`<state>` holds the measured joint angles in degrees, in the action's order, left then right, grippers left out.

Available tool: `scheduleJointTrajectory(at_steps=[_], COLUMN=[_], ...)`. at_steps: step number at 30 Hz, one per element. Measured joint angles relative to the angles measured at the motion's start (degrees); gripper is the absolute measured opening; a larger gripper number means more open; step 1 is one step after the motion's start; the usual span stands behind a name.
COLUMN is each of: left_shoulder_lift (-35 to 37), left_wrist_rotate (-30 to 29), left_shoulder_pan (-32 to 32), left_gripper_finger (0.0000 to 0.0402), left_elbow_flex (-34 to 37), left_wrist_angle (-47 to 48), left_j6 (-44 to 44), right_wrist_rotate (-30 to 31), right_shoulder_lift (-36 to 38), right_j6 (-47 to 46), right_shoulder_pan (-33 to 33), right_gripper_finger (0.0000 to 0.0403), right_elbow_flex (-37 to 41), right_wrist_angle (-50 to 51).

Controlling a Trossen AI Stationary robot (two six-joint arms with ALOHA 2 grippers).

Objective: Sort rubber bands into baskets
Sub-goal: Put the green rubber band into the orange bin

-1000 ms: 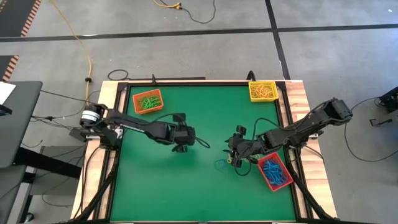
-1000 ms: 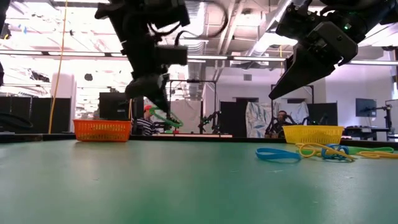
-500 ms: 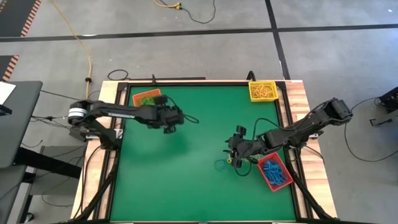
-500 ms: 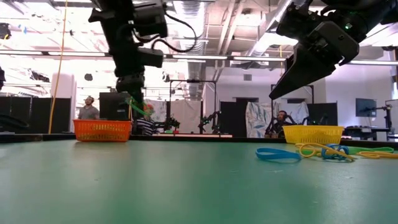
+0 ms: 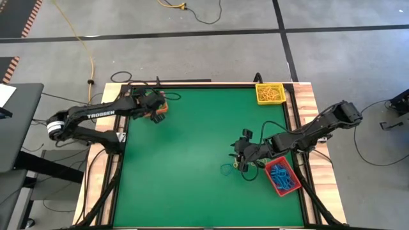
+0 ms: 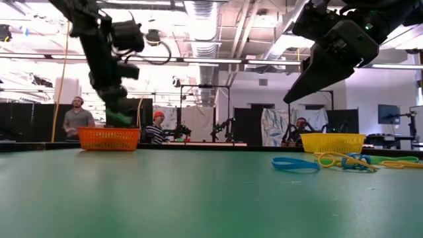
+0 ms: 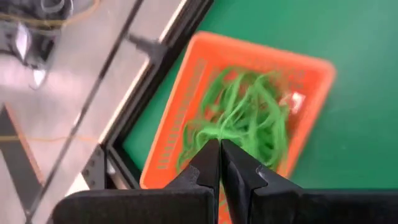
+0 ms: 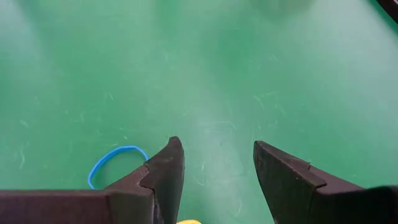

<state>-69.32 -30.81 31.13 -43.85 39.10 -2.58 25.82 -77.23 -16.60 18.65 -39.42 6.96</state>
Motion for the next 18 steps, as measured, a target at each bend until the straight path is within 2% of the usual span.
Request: scheduleJointTrajectory(at_steps=[5,12,18], left_shoulder_lift=[-0.02,-0.07,-0.07], left_wrist_rotate=[4.38,9.34,9.62], left_shoulder_pan=[5.74,9.76,10.24], left_gripper_finger=[0.0000,0.0001,0.0039], left_elbow_flex=[3.78,5.83,5.83], left_wrist_angle=[-3.20,-6.63,-8.06], left_j6=[-2.17,-3.44,-3.48], right_wrist_rotate=[0.00,0.00,0.00], right_shoulder_lift=[0.00,0.00,0.00], right_j6=[0.00,0.00,0.00], right_shoulder_pan=[0.00,0.00,0.00], right_gripper_finger=[0.0219,0.0219,0.0219], right_elbow_flex=[0.00,0.00,0.00], right_wrist_angle=[-0.19,-0.25,-0.24])
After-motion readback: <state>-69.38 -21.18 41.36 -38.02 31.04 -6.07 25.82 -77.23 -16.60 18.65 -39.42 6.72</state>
